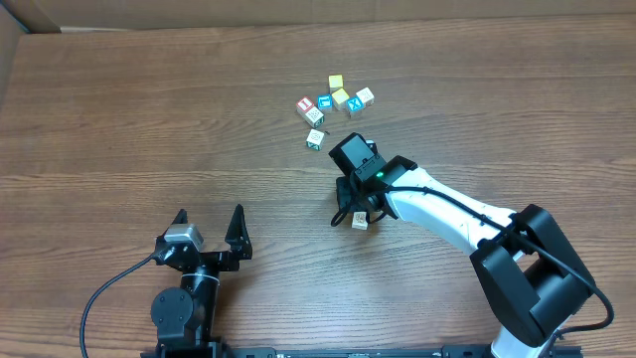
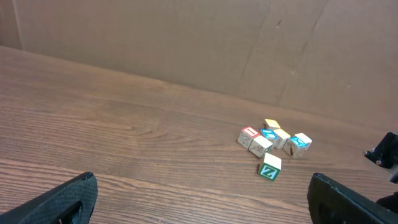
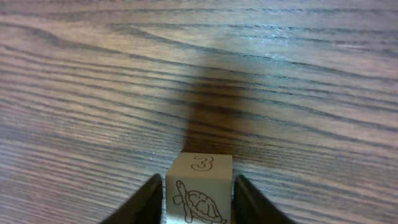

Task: Flip 3 blocks

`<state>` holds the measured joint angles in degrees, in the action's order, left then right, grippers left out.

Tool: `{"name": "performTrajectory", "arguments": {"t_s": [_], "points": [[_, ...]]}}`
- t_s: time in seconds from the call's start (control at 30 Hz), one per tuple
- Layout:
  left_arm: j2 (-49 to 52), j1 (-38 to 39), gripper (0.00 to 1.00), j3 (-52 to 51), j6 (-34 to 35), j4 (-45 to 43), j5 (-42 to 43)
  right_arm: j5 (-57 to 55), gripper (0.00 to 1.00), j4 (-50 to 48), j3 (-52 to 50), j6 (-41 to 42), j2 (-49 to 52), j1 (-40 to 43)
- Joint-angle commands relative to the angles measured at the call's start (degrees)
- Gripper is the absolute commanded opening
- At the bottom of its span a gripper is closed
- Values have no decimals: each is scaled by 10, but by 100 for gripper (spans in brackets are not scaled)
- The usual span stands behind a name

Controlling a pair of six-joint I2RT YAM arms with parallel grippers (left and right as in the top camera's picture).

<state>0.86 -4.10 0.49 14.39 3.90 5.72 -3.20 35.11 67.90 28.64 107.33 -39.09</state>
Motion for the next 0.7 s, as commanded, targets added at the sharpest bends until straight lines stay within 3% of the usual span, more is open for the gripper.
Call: {"name": "performTrajectory", "arguments": {"t_s": [0.0, 0.33, 0.57, 0.6, 0.63, 0.67], "points": [[-5, 4, 100, -2, -11, 1, -2, 1, 34, -4, -3, 2, 2, -3], [-5, 4, 100, -2, -11, 1, -2, 14, 21, 0, 29, 16, -2, -3], [-5, 4, 100, -2, -11, 1, -2, 36, 22, 88, 130, 16, -20, -3], [-5, 4, 100, -2, -11, 1, -2, 39, 38, 87, 133, 16, -20, -3], [-5, 4, 100, -2, -11, 1, -2, 40, 63, 83, 133, 16, -20, -3], [-5, 4, 100, -2, -11, 1, -2, 39, 78, 83, 133, 16, -18, -3]]}}
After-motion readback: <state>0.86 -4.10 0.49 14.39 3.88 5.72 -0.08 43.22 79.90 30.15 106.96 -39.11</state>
